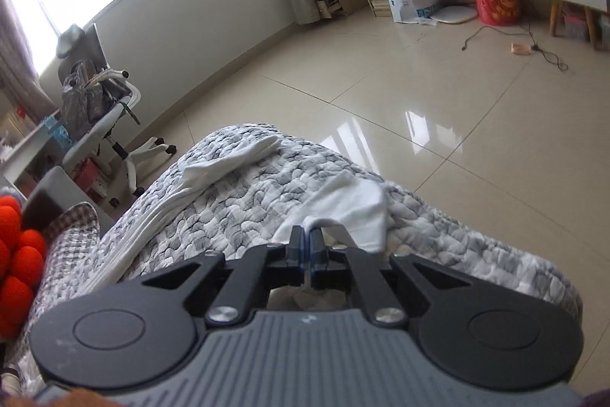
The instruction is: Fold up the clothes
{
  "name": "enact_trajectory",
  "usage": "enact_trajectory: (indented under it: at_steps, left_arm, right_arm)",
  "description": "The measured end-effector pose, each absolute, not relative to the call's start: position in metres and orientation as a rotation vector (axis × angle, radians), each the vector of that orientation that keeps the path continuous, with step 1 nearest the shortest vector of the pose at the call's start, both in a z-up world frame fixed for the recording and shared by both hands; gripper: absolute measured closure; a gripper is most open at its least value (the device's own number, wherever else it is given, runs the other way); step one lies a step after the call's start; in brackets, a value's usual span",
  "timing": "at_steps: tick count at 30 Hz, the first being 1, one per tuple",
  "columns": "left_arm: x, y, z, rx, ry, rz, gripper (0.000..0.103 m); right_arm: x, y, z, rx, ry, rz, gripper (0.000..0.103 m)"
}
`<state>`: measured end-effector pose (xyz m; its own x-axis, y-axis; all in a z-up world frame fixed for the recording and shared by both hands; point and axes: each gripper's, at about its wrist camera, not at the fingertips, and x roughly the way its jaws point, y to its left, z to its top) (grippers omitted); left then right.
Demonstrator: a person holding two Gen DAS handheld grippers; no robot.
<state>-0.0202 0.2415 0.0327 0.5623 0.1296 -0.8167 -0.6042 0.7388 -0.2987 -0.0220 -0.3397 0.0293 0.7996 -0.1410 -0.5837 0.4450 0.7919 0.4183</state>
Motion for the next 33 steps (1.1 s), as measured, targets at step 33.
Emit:
enact_trajectory:
  at_steps: [33]
  left_arm:
    - [-0.032, 0.277, 0.024, -0.668, 0.973, 0.548, 0.058]
  right_arm:
    - [-0.063, -0.311, 0.032, 0.374, 0.541, -0.322, 0.100]
